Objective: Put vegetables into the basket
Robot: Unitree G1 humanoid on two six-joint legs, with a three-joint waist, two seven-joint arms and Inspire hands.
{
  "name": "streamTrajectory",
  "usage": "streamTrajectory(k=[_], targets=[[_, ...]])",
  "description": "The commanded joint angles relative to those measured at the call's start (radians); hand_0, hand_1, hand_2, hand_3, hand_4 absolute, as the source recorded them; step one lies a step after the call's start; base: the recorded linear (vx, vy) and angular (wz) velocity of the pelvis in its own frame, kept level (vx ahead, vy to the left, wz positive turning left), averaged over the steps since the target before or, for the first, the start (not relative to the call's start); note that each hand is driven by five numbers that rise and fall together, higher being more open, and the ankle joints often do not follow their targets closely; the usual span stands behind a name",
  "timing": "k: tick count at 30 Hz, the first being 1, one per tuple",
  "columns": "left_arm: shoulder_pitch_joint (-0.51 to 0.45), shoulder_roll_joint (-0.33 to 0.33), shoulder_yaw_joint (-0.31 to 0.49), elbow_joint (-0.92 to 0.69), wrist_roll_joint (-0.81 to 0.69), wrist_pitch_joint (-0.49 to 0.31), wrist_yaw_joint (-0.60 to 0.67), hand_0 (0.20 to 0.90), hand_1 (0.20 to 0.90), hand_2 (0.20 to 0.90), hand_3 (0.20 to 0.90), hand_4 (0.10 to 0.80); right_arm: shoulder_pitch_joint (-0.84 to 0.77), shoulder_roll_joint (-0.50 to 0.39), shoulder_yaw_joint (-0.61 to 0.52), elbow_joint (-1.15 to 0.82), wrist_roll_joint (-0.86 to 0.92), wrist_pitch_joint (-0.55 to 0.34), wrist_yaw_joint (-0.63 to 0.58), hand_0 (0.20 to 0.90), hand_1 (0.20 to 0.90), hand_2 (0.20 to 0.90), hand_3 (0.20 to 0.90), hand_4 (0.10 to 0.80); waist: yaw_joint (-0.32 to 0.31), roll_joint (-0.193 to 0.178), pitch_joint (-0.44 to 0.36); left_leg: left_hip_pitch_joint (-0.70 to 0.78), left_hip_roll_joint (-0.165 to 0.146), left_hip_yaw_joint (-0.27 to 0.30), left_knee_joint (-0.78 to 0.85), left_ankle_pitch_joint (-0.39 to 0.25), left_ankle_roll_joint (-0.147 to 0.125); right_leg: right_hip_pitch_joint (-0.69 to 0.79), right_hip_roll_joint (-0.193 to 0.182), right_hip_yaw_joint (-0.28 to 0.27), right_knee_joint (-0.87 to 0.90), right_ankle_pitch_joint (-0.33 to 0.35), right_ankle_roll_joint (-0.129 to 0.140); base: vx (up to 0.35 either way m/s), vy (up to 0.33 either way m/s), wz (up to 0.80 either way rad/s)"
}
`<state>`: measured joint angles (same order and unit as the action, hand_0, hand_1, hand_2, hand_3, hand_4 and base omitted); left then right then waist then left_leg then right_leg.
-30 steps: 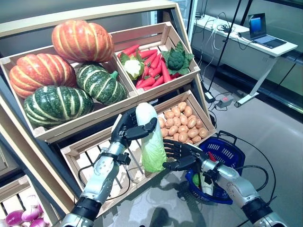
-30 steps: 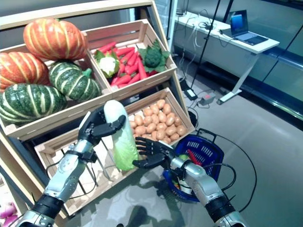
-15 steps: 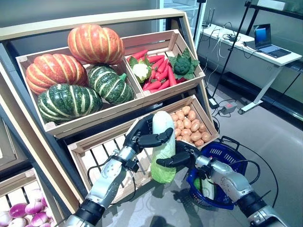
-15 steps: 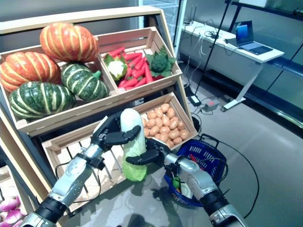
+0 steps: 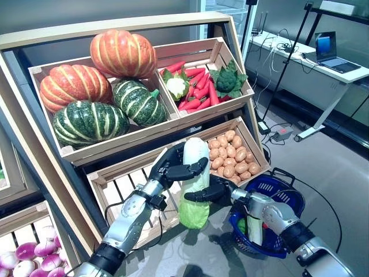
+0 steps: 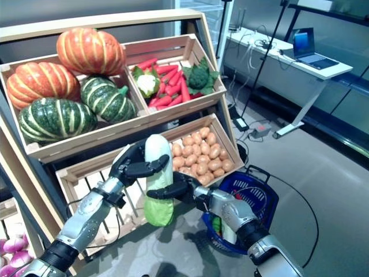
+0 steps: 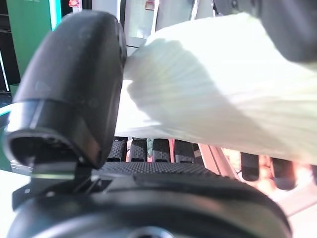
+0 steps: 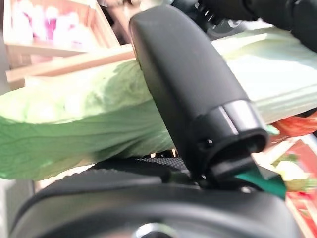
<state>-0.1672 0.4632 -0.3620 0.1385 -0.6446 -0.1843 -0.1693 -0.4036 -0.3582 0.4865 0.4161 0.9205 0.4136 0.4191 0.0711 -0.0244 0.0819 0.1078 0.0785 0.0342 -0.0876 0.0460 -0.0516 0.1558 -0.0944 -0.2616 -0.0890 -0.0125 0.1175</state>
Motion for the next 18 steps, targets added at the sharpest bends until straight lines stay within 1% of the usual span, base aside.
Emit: streamTrajectory(k=[1,4,9,15,18], targets=[[-0.162,-0.083,-0.082,-0.130,-0.135,-0.134,-0.116,0.300,0.300,0.300,0.300,0.400,-0.130,0.115,-0.015,0.084,0.176,-0.010,0.071,0.300,0.300,0.300,0.300,0.400,0.023,-0.008,-0.074,-0.020,-0.002,0.024,0.000,-0.032,0.023,-0.013,-0.023,-0.021,0.002,0.040,-0.062,-0.008,0.002,0.07],[-0.167,-0.086,-0.085,-0.141,-0.143,-0.130,-0.117,0.300,0.300,0.300,0.300,0.400,-0.123,0.123,-0.024,0.097,0.191,0.006,0.108,0.300,0.300,0.300,0.300,0.400,0.025,-0.007,-0.075,-0.021,-0.002,0.021,0.000,-0.032,0.023,-0.014,-0.022,-0.021,0.002,0.039,-0.063,-0.001,0.003,0.08],[-0.166,-0.092,-0.089,-0.146,-0.153,-0.142,-0.115,0.300,0.300,0.300,0.300,0.400,-0.109,0.125,-0.013,0.098,0.152,-0.008,0.128,0.300,0.300,0.300,0.300,0.400,0.021,-0.005,-0.074,-0.020,-0.003,0.020,0.000,-0.033,0.024,-0.015,-0.021,-0.019,0.002,0.038,-0.064,0.000,0.000,0.00],[-0.161,-0.095,-0.087,-0.155,-0.149,-0.136,-0.100,0.300,0.300,0.300,0.300,0.400,-0.091,0.115,-0.007,0.066,0.146,-0.036,0.108,0.300,0.300,0.300,0.300,0.400,0.014,-0.008,-0.075,-0.020,0.000,0.024,0.000,-0.032,0.024,-0.017,-0.020,-0.013,0.002,0.040,-0.064,0.000,0.000,0.00],[-0.147,-0.090,-0.085,-0.155,-0.145,-0.133,-0.093,0.300,0.300,0.300,0.300,0.400,-0.071,0.099,-0.008,0.041,0.123,-0.067,0.102,0.300,0.300,0.300,0.300,0.400,0.010,-0.008,-0.074,-0.020,0.000,0.028,0.000,-0.031,0.024,-0.019,-0.020,-0.011,0.002,0.041,-0.063,0.000,0.000,0.00]])
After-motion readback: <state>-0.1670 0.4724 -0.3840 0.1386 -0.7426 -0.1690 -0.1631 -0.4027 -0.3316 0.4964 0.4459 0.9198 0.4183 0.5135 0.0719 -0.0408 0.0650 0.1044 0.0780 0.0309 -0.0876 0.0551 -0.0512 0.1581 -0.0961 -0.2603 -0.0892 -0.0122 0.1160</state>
